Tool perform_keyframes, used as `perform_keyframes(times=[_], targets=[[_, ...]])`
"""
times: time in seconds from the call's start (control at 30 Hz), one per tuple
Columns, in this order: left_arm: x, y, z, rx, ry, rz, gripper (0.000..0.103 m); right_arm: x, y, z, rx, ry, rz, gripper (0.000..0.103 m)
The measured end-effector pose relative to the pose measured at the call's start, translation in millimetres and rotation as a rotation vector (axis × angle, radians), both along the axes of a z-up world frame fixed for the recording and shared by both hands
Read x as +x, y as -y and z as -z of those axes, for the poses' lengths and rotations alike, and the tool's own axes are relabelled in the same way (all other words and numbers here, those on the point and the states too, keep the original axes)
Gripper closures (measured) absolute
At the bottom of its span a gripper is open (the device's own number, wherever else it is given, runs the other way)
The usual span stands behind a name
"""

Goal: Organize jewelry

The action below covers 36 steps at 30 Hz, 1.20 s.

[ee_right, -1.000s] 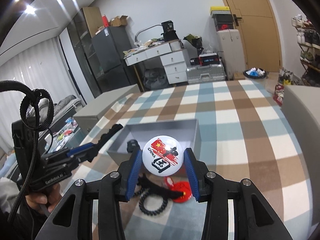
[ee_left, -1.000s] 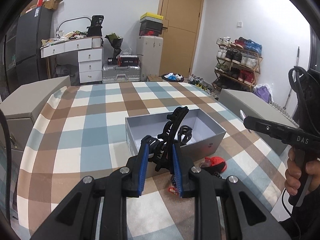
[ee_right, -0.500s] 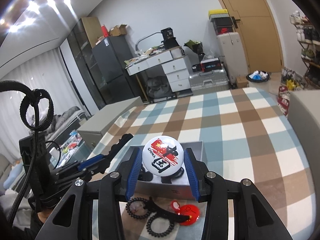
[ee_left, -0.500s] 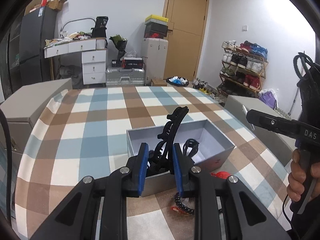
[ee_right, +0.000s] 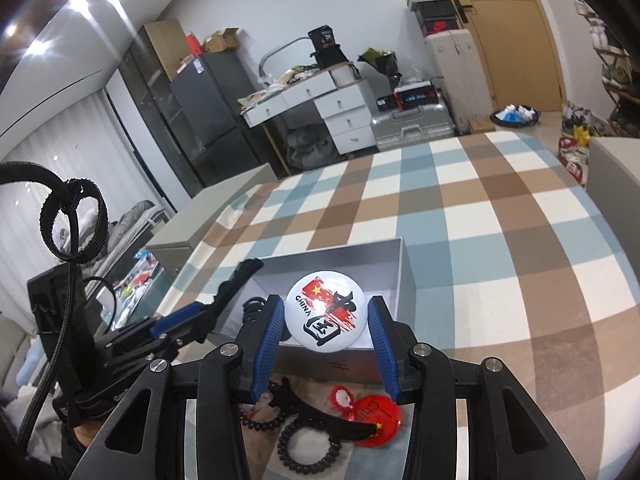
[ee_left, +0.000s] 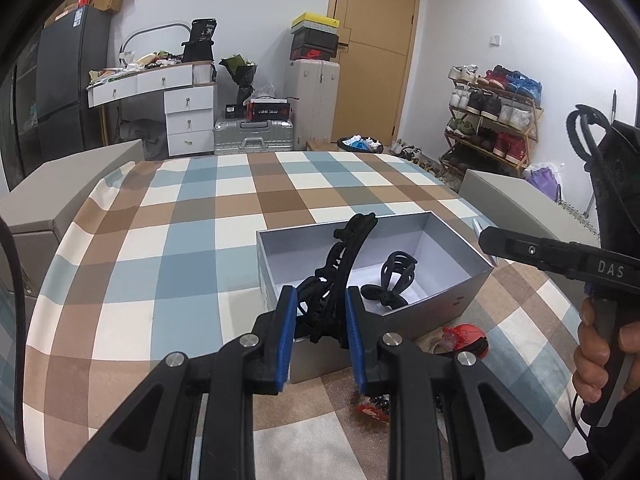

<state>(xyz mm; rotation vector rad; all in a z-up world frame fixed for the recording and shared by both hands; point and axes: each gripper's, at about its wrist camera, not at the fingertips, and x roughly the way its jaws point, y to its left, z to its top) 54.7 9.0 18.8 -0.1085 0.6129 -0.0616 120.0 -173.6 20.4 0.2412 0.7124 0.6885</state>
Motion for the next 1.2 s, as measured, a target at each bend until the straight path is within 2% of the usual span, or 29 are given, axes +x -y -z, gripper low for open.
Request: perform_keyframes(times=[0.83, 1.1, 1.2], targets=[[5, 5, 3, -0.008, 0.027, 0.016, 0.084, 7, -10, 12, -0.007, -0.027, 0.000, 0.060], [6, 6, 3, -0.009, 0.031, 0.031, 0.084, 3, -4, 3, 0.006, -0.002, 0.000, 0.059], [6, 10, 3, 0.018, 0.033, 0.042, 0.083, 3, -1, 1, 0.012, -0.004, 0.001, 0.059]])
